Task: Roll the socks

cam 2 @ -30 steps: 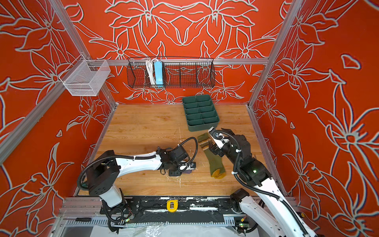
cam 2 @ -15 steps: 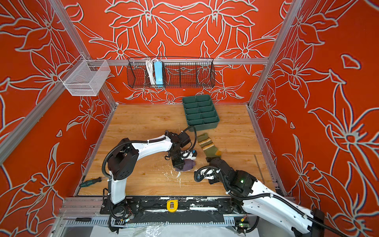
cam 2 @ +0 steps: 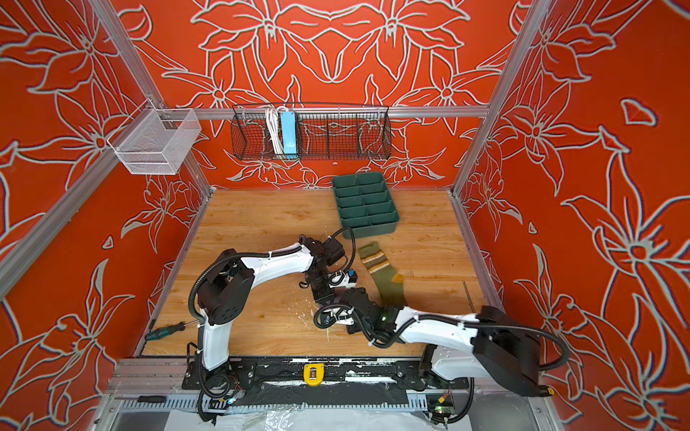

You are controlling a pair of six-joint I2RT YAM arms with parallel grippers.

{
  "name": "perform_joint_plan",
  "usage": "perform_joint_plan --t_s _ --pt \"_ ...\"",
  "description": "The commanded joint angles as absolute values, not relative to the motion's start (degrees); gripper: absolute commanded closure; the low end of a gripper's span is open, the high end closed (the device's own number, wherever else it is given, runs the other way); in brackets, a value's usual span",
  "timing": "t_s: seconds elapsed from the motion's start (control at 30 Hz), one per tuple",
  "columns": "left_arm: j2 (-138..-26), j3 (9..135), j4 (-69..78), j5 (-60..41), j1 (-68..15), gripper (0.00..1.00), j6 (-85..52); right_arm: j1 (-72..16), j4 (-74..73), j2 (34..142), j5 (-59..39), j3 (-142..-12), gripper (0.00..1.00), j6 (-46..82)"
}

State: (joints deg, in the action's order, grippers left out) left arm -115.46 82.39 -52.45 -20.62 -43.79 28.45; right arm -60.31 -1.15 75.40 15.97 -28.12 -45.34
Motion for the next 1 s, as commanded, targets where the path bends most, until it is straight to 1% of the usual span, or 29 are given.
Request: perform_joint_plan --t_s 0.0,0.03,0.07,0.17,0.37,0.43,0.47,0.5,0.53,0.57,0.6,0.63,0.73,0.77,0.8,0.97 --pt "-121.1 78.3 -55.0 -19.2 -44.6 1.00 28.5 -59.2 -8.8 82.3 17.9 -28.8 0.19 -43.1" --pt "-121.0 78.3 -55.1 -19.3 -44.6 1.00 28.4 -59.2 -9.3 84.1 17.9 -29.0 0.22 -43.0" --pt "-121.0 78.3 -55.0 -19.2 -44.6 1.00 28.3 -59.2 -9.5 85.5 17.7 -29.3 0.27 -43.0" --pt "-120.6 78.0 -54.7 -19.3 -44.6 1.00 28.4 -59.2 -6.7 87.0 16.3 -30.8 0.50 -43.0" --pt "-117.1 77.0 -52.3 -18.3 -44.6 1.00 28.2 -59.5 -0.3 85.6 12.9 -32.1 0.89 -43.4" --pt "-115.5 76.8 -51.4 -18.0 -44.6 1.00 28.3 -59.5 1.8 85.2 11.9 -32.4 0.97 -43.4" --pt "-114.5 76.6 -50.8 -17.6 -44.6 0.98 28.3 -59.6 3.1 85.0 11.5 -32.7 1.00 -43.3" --pt "-113.5 76.3 -50.0 -17.5 -44.6 0.93 28.2 -59.6 4.1 84.7 11.3 -33.0 1.00 -43.0" --pt "-112.2 75.8 -49.0 -17.3 -44.6 0.85 28.2 -59.6 5.7 84.4 10.8 -33.3 1.00 -42.8" --pt "-110.7 74.9 -47.6 -16.7 -44.6 0.75 27.8 -59.6 7.1 84.0 10.3 -33.6 1.00 -42.5" --pt "-109.3 74.2 -46.4 -16.3 -44.6 0.67 27.8 -59.5 8.4 83.6 9.9 -33.8 1.00 -42.1" --pt "-107.6 73.1 -44.7 -15.4 -44.6 0.56 27.6 -59.5 9.7 83.2 9.5 -34.0 1.00 -41.7" --pt "-101.9 69.3 -38.8 -11.6 -44.5 0.31 26.3 -59.5 12.6 82.0 8.5 -34.0 1.00 -40.6" --pt "-99.8 67.9 -36.8 -10.3 -44.5 0.26 26.1 -59.5 13.2 81.7 8.3 -34.0 1.00 -40.2" --pt "-98.2 66.8 -35.1 -9.1 -44.5 0.23 25.8 -59.5 13.6 81.4 8.1 -34.0 1.00 -39.9" --pt "-88.9 60.0 -25.9 -4.6 -44.4 0.15 25.0 -59.4 15.1 80.9 7.2 -34.6 1.00 -39.5"
